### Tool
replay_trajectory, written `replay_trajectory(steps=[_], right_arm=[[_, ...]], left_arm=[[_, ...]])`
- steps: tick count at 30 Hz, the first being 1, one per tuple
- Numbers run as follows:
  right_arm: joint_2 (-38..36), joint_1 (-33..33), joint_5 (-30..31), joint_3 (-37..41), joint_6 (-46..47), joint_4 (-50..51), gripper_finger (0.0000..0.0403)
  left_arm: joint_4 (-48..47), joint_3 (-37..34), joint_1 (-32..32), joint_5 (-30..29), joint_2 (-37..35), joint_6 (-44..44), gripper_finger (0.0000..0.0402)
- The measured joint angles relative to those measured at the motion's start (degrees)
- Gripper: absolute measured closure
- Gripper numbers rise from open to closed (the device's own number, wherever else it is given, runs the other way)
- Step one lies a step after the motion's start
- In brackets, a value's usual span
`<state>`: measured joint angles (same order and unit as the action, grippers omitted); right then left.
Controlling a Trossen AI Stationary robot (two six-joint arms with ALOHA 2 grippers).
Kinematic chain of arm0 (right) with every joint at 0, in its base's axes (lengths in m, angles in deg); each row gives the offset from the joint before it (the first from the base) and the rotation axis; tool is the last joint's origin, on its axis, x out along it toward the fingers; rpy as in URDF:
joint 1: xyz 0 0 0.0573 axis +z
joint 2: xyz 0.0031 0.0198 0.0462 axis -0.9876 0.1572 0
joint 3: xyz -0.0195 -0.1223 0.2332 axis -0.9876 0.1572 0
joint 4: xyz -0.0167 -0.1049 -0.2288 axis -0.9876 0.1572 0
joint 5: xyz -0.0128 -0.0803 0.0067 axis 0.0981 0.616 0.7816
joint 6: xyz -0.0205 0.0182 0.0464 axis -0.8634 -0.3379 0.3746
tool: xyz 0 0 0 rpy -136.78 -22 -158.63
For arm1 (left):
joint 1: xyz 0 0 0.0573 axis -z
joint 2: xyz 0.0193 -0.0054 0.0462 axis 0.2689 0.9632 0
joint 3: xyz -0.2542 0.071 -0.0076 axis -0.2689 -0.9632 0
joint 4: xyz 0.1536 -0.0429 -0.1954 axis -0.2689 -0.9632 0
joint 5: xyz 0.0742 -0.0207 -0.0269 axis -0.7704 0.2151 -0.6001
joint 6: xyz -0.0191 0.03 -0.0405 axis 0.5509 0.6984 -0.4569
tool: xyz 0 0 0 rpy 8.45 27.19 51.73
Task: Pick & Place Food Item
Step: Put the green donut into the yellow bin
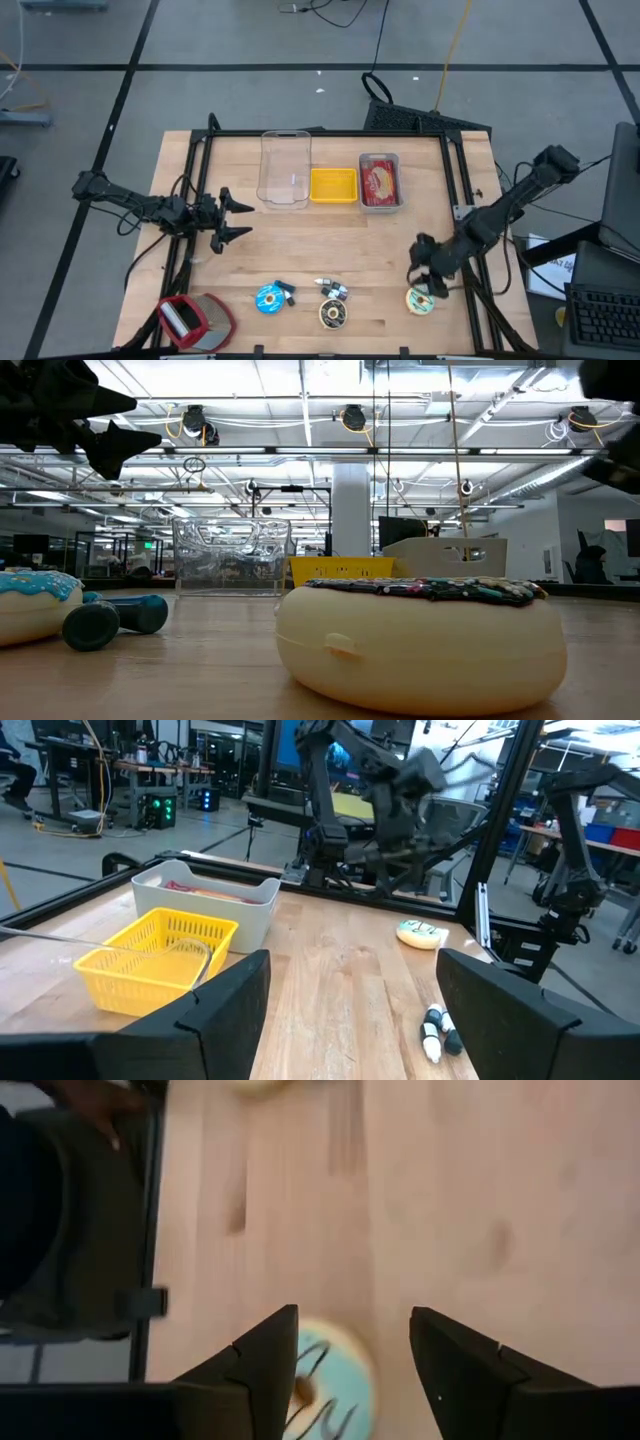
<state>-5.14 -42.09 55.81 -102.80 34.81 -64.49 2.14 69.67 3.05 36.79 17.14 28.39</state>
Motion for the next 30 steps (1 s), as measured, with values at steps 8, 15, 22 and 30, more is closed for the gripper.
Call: replay_trajectory(steps=[8, 15, 22, 30], right_arm=[[12.7, 8.6, 0.3, 0.0, 11.9, -4.2, 0.0239], [21.9, 11.0, 0.6, -0.2, 16.8, -7.7, 0.0242], [24.1, 11.1, -1.6, -0.3, 18.3, -6.0, 0.0251], [17.6, 10.7, -6.9, 0.2, 18.2, -3.7, 0.0272]], left_arm=[[0.0, 0.0, 0.0, 0.0, 0.0, 0.0, 0.0117], [0.0, 0.0, 0.0, 0.0, 0.0, 0.0, 0.0118], [0.0, 0.0, 0.0, 0.0, 0.0, 0.0, 0.0120], [0.0, 0.0, 0.0, 0.0, 0.0, 0.0, 0.0116]])
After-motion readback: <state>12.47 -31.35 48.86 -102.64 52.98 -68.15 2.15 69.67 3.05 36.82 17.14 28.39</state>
